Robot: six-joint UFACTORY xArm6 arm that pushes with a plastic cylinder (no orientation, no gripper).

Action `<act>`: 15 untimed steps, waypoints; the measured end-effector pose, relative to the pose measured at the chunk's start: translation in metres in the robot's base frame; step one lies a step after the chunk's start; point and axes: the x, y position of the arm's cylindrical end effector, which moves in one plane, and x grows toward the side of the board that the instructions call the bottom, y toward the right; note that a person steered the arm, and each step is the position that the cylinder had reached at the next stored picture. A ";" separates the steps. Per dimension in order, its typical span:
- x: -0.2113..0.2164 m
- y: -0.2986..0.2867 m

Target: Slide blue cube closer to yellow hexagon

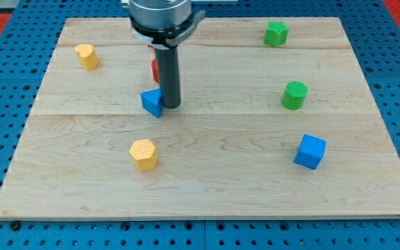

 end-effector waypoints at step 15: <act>0.188 0.234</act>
